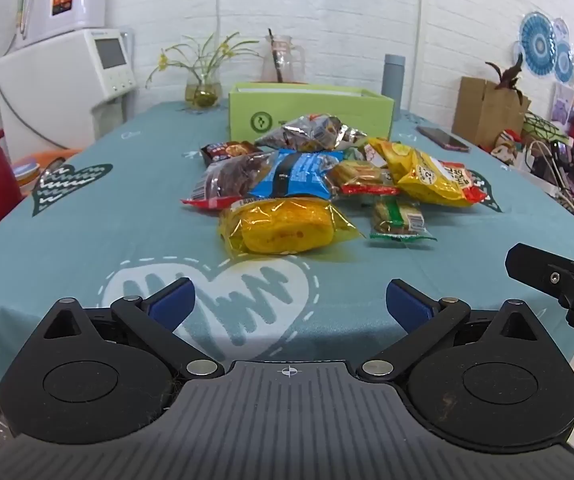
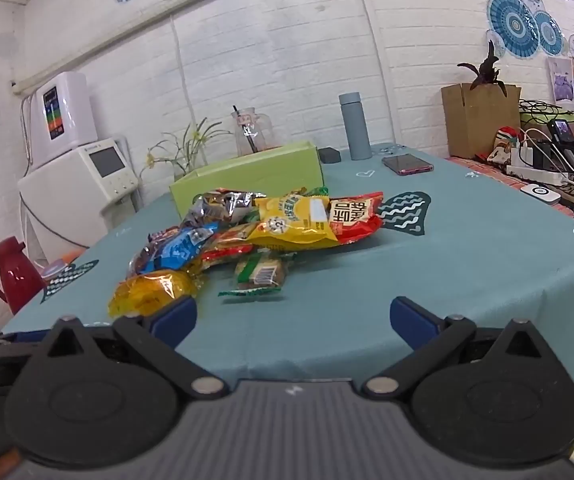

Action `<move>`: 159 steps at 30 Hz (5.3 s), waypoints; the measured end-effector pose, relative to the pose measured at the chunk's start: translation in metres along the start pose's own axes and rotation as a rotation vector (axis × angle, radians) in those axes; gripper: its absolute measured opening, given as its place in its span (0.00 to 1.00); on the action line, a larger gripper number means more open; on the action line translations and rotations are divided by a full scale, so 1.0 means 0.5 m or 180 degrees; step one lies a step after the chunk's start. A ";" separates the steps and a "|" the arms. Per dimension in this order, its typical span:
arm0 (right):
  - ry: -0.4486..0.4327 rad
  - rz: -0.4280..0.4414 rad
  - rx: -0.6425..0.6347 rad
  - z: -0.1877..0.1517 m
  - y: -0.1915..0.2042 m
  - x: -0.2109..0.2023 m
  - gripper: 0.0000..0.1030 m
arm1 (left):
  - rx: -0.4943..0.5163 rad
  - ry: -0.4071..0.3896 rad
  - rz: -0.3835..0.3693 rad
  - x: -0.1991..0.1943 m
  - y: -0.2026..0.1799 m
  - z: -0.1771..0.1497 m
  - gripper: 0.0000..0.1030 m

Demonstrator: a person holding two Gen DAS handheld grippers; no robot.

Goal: Organize snacks

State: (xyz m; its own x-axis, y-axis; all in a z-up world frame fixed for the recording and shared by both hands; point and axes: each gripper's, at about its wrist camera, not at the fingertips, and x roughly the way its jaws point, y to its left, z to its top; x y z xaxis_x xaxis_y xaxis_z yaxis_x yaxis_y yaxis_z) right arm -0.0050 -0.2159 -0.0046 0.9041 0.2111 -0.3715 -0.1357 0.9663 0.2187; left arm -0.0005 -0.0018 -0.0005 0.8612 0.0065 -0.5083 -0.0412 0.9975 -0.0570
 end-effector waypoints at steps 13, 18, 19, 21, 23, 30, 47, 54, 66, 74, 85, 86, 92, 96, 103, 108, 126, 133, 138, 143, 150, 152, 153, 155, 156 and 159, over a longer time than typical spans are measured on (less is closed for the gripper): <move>0.0049 0.0018 -0.0017 -0.005 0.003 0.009 0.99 | 0.0009 0.0019 -0.0052 0.002 -0.002 0.000 0.89; 0.0060 0.0021 -0.0024 -0.007 0.005 0.009 0.99 | 0.0000 0.0035 -0.0047 0.005 0.000 -0.001 0.89; 0.0062 0.0020 -0.0027 -0.008 0.005 0.009 0.99 | 0.0000 0.0038 -0.0050 0.005 0.000 -0.001 0.89; 0.0068 0.0021 -0.0026 -0.008 0.006 0.010 0.99 | 0.0002 0.0046 -0.0051 0.007 0.000 -0.002 0.89; 0.0081 0.0021 -0.0024 -0.008 0.006 0.011 0.99 | 0.0002 0.0059 -0.0050 0.010 0.000 -0.004 0.89; 0.0111 0.0030 -0.0045 -0.011 0.007 0.015 0.99 | 0.0019 0.0087 -0.0078 0.015 -0.001 -0.008 0.89; 0.0140 0.0037 -0.0068 -0.014 0.014 0.019 0.99 | -0.0009 0.0121 -0.0096 0.020 0.003 -0.011 0.89; 0.0065 0.0121 -0.0069 -0.013 0.016 0.012 0.99 | -0.0279 0.0099 -0.0133 0.031 0.057 0.029 0.89; 0.0412 0.0812 -0.0831 -0.015 0.116 0.186 0.99 | -0.1034 0.0468 0.0142 0.153 0.220 0.086 0.86; 0.0500 0.0962 -0.1132 -0.033 0.148 0.227 1.00 | -0.0920 0.0597 -0.0099 0.148 0.227 0.104 0.86; 0.0839 0.1530 -0.2013 0.031 0.236 0.308 0.99 | -0.1137 0.0735 -0.0610 0.180 0.221 0.146 0.86; 0.0913 0.1543 -0.1970 0.027 0.237 0.314 0.99 | -0.1133 0.0737 -0.0574 0.181 0.224 0.148 0.86; 0.0932 0.1663 -0.1754 0.025 0.248 0.283 0.99 | -0.1051 0.0824 -0.0504 0.195 0.232 0.150 0.86; 0.1059 0.1534 -0.1519 0.025 0.240 0.307 0.99 | -0.1092 0.0913 -0.0561 0.189 0.230 0.136 0.85; 0.1101 0.1743 -0.1703 0.011 0.268 0.297 0.93 | -0.1086 0.0862 -0.0596 0.183 0.214 0.113 0.76; 0.1073 0.1976 -0.1774 0.000 0.306 0.270 0.73 | -0.0990 0.0846 -0.0525 0.186 0.229 0.124 0.66; 0.0954 0.2040 -0.1686 0.074 0.318 0.310 0.63 | -0.0970 0.0605 -0.0764 0.166 0.227 0.208 0.30; 0.0462 0.2047 -0.1748 0.238 0.332 0.400 0.66 | -0.0688 0.0190 -0.0779 0.266 0.209 0.415 0.31; 0.0431 0.1784 -0.1726 0.360 0.321 0.546 0.66 | -0.0447 0.0163 -0.0850 0.435 0.175 0.561 0.30; 0.0723 0.1483 -0.1707 0.437 0.317 0.728 0.65 | -0.0496 0.0379 -0.0904 0.621 0.169 0.632 0.31; 0.1051 0.1323 -0.1693 0.420 0.310 0.877 0.76 | -0.0409 0.0540 -0.0710 0.751 0.188 0.624 0.52; 0.0979 0.1296 -0.1683 0.421 0.310 0.891 0.91 | -0.0345 0.0441 -0.0649 0.735 0.193 0.619 0.61; 0.0884 0.1254 -0.1713 0.420 0.303 0.879 0.91 | -0.0319 0.0384 -0.0637 0.721 0.195 0.617 0.68; 0.0763 0.1284 -0.1711 0.424 0.277 0.841 0.91 | -0.0290 0.0244 -0.0641 0.682 0.195 0.615 0.70; 0.0738 0.1264 -0.1683 0.428 0.271 0.826 0.91 | -0.0294 0.0220 -0.0667 0.665 0.195 0.614 0.70; 0.0631 0.1254 -0.1627 0.441 0.244 0.772 0.91 | -0.0346 0.0163 -0.0878 0.588 0.190 0.598 0.76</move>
State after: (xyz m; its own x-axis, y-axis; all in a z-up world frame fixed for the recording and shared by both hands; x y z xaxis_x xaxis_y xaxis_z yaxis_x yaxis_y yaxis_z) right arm 0.4165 -0.0488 0.0777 0.6630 0.5380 -0.5206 -0.6588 0.7495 -0.0645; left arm 0.4002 0.1159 0.1018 0.8209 -0.2699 -0.5033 0.1344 0.9478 -0.2891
